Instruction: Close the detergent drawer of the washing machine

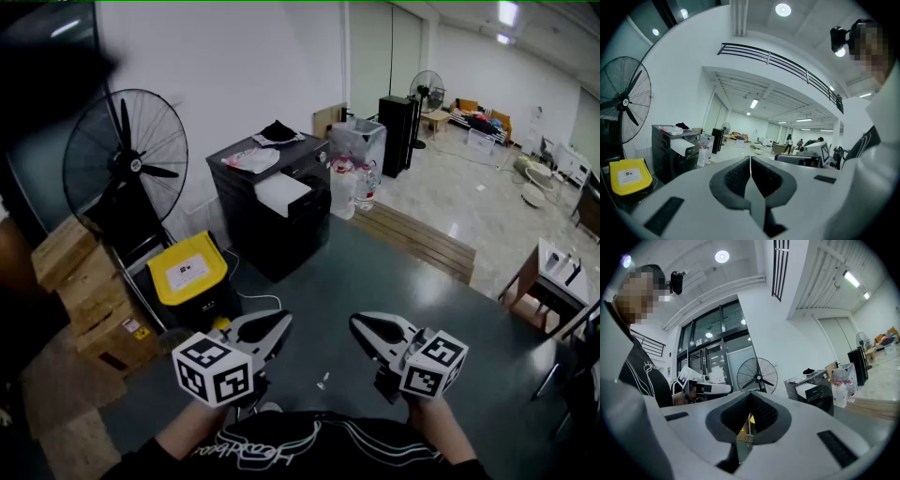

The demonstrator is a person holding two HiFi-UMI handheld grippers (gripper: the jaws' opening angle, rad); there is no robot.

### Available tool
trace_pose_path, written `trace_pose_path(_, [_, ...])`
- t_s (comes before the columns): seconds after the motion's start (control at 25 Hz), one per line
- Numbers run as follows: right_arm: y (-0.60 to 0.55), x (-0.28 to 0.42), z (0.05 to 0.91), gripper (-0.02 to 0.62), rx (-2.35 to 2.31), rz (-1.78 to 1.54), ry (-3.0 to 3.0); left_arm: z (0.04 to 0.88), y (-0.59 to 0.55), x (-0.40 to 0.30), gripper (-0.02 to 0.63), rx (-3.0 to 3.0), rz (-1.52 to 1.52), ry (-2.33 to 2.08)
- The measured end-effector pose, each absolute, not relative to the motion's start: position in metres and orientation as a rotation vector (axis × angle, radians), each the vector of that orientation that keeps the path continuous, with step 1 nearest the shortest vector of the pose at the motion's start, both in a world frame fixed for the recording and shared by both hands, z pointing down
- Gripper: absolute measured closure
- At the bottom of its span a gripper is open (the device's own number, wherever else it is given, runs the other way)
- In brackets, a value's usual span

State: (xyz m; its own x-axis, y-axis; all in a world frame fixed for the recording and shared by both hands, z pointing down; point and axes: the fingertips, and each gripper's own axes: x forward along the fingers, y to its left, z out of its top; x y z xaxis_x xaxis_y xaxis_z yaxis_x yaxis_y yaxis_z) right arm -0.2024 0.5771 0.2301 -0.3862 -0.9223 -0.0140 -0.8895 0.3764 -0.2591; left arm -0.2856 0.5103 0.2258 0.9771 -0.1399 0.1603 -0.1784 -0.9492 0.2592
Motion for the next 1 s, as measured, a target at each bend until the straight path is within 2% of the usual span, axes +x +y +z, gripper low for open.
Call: trace_pose_path(1.0, [0.555,-0.15,0.291,0.568,-1.782,-0.41,2.431,0.282,0.478,-0.231,0.578,2.763,0.275,-0.179])
